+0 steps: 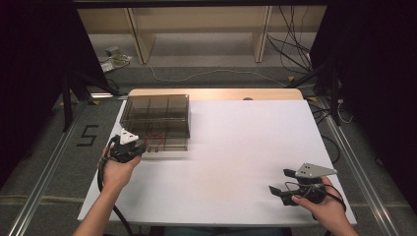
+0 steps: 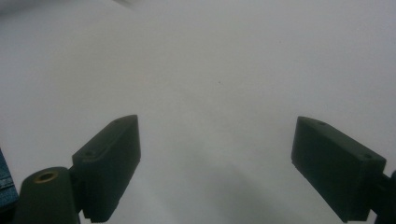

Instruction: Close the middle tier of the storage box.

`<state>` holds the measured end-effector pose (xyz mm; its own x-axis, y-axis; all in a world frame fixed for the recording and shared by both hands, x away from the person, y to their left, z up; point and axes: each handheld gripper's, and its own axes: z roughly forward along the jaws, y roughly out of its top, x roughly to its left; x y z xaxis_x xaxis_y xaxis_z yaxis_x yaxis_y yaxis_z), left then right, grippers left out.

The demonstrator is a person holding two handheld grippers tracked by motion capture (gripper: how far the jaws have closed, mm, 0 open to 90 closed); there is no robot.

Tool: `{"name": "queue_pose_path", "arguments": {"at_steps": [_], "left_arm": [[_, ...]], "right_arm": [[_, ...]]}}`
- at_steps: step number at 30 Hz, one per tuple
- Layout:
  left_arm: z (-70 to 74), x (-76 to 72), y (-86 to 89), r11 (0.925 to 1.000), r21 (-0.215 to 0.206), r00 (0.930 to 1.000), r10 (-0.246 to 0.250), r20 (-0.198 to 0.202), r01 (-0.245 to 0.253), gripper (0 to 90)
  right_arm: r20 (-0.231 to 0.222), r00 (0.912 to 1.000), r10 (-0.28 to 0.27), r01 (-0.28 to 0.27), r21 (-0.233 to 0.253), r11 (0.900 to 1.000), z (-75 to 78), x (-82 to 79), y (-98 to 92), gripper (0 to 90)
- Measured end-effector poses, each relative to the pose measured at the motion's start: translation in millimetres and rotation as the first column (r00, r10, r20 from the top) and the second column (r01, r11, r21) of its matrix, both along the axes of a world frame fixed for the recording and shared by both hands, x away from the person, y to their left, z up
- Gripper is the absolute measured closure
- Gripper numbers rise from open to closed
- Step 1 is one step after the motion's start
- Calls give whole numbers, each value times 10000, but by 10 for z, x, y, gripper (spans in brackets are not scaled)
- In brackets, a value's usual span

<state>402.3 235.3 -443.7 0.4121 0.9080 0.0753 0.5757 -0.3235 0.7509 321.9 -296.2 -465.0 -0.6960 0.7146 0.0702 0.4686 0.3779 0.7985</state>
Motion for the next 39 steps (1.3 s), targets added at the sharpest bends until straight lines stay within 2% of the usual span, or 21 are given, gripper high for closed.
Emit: {"name": "queue_pose_path", "arguments": {"at_steps": [5, 6, 10, 20, 39], "left_arm": [[-53, 14, 24, 9996, 41, 9990, -272, -351, 273, 896], [-61, 19, 23, 9994, 65, 9988, -323, -364, 326, 897], [-90, 31, 16, 9972, 621, 9985, -383, -402, 407, 897], [-132, 79, -16, 9941, 863, 9967, -613, -524, 657, 897], [-157, 223, 10, 9972, 635, 9981, -355, -509, 387, 898]], "right_arm": [[52, 10000, -53, 53, 22, 10000, 3, 6, -12, 163], [47, 10000, -42, 41, 25, 10000, 4, 5, -10, 163], [44, 10000, -40, 40, -3, 10000, 6, 0, -3, 163], [62, 10000, -49, 49, -123, 9999, 13, -10, 9, 163], [32, 10000, -51, 52, -131, 9999, 2, -6, 17, 163]]}}
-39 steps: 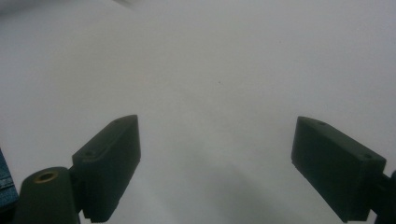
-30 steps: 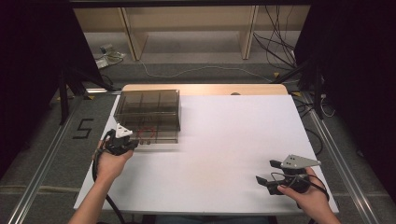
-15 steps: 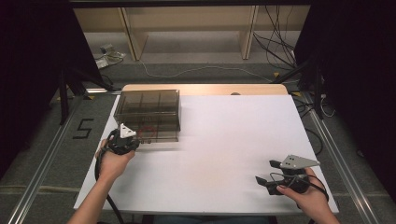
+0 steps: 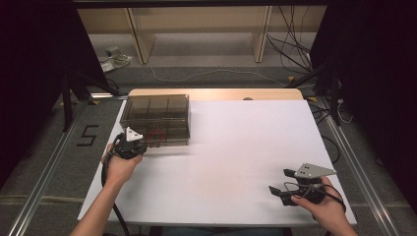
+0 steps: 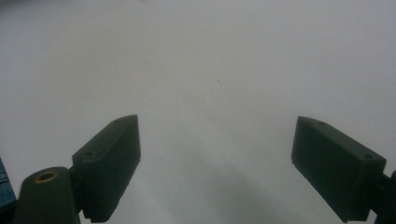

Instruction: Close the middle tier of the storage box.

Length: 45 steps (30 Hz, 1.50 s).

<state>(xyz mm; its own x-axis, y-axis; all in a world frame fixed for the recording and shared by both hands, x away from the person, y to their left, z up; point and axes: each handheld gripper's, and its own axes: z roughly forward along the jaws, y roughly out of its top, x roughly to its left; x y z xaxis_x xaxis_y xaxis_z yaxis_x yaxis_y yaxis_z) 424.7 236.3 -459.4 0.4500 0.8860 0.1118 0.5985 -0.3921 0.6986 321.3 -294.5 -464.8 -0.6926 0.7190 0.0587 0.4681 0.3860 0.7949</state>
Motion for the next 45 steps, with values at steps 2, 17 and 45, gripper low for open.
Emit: {"name": "queue_pose_path", "arguments": {"at_steps": [2, 17, 45], "left_arm": [[2, 8, 0, 10000, -23, 10000, 1, -40, -1, 898], [-11, 82, -18, 10000, -28, 9999, 44, -99, -44, 898], [-26, 156, -55, 9999, -41, 9999, 154, -38, -154, 898]], "right_arm": [[12, 10000, -11, 11, -3, 10000, -1, 0, -4, 163], [-24, 10000, -41, 41, -7, 10000, -1, -4, -7, 163], [-15, 10000, -67, 67, 3, 10000, -1, -13, -1, 163]]}}
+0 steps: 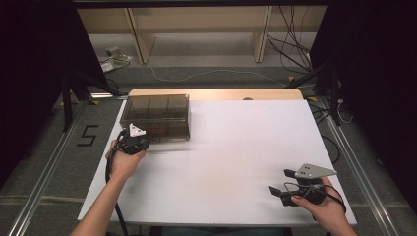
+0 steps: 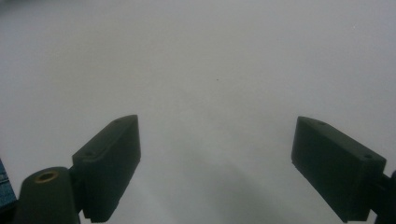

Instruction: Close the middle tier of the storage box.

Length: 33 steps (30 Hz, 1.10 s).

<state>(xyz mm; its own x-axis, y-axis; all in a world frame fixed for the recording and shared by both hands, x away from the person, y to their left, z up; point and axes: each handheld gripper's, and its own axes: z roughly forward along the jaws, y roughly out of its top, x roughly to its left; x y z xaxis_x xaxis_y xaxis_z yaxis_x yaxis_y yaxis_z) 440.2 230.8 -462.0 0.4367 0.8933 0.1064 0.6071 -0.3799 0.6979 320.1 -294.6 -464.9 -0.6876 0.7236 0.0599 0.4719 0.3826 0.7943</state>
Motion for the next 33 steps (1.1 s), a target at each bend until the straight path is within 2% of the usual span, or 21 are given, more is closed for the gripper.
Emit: {"name": "queue_pose_path", "arguments": {"at_steps": [8, 33], "left_arm": [[6, 39, -4, 9999, 110, 10000, 11, -5, -11, 899], [31, 96, 2, 9999, -13, 9999, 154, 22, -154, 899]], "right_arm": [[-1, 10000, -21, 21, 2, 10000, -1, -1, 1, 163], [-44, 10000, -57, 57, 37, 10000, -4, 8, 6, 163]]}}
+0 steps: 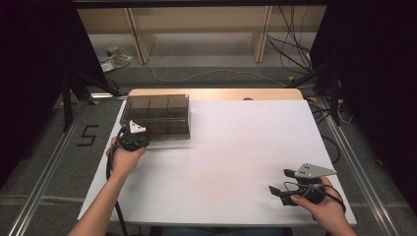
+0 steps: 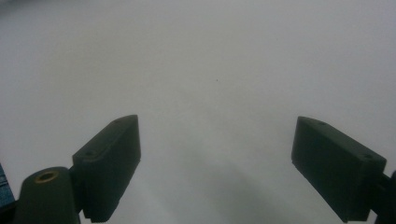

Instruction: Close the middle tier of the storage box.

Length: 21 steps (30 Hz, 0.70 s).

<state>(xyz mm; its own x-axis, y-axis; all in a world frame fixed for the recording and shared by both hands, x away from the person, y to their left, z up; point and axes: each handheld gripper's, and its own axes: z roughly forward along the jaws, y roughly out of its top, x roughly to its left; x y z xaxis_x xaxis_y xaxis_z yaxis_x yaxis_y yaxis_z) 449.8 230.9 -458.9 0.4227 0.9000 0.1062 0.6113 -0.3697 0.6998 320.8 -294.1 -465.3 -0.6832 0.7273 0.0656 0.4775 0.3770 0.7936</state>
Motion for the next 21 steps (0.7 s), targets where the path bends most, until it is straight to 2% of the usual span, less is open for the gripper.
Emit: {"name": "queue_pose_path", "arguments": {"at_steps": [21], "left_arm": [[40, 27, 18, 9998, -113, 9998, 148, 123, -147, 899]], "right_arm": [[-6, 10000, -26, 26, 10, 10000, -1, 0, -7, 163]]}}
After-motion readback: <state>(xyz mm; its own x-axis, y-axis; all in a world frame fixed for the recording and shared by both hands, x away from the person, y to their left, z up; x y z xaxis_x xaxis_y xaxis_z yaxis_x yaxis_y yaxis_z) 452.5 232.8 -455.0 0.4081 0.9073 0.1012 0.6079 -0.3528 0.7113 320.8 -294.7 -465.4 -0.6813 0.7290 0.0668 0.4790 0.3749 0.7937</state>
